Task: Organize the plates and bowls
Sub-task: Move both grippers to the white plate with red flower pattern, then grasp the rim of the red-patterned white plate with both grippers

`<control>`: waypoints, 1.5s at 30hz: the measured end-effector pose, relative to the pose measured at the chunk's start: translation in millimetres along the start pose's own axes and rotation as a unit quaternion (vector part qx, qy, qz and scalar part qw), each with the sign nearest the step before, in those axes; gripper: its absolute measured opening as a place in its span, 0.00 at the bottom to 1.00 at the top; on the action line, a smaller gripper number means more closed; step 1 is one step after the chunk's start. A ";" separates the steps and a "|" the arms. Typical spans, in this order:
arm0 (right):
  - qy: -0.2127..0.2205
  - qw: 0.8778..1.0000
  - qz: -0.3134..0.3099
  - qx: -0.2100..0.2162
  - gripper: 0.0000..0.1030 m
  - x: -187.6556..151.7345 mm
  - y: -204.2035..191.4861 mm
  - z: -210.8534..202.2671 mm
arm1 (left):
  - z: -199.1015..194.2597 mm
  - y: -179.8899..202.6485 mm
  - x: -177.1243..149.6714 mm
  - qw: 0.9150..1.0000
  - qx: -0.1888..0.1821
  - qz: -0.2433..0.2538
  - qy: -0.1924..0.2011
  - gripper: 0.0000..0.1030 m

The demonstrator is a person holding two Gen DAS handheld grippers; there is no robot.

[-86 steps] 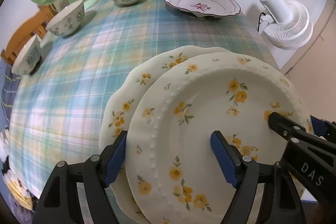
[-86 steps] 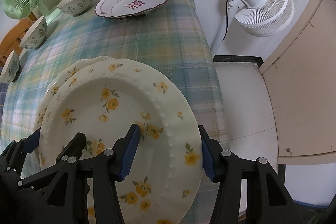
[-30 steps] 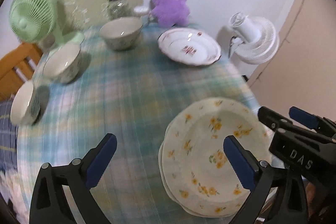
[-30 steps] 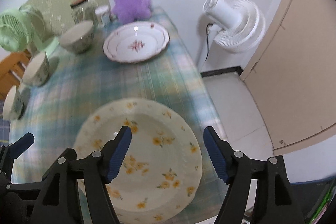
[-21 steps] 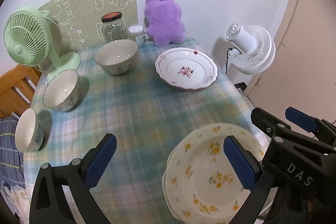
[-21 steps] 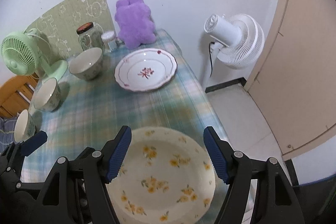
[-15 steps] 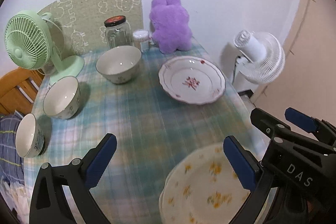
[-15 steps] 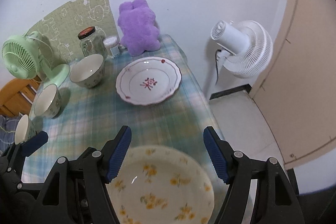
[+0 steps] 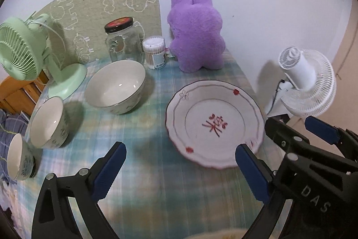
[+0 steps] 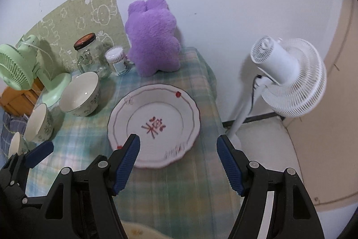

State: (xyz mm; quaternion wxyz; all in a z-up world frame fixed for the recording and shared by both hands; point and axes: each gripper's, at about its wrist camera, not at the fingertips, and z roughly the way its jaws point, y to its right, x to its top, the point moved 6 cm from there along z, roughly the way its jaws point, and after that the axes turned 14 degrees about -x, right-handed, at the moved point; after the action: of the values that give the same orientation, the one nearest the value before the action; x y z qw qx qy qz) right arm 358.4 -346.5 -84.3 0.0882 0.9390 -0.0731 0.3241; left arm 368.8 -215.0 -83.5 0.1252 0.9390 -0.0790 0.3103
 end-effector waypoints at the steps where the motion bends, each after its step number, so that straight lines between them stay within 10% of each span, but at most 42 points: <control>1: -0.003 1.000 -0.004 0.002 0.72 3.4 -1.1 7.7 | 5.7 0.1 2.7 1.000 0.003 -0.002 -0.001 0.93; 25: -0.067 0.998 -0.017 0.013 0.62 18.7 -22.8 130.0 | 115.4 -19.0 9.8 0.997 0.011 -0.028 -0.067 0.71; 45: -0.124 0.992 -0.032 0.016 0.59 -23.7 -34.8 97.4 | 77.9 -33.3 -41.8 0.991 0.006 -0.059 -0.117 0.68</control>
State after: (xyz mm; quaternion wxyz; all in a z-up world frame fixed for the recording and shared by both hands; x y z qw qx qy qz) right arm 404.7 -331.5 -178.7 0.0741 0.9751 -0.0481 0.2035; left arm 386.9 -202.3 -175.3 0.1277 0.9728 -0.0353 0.1903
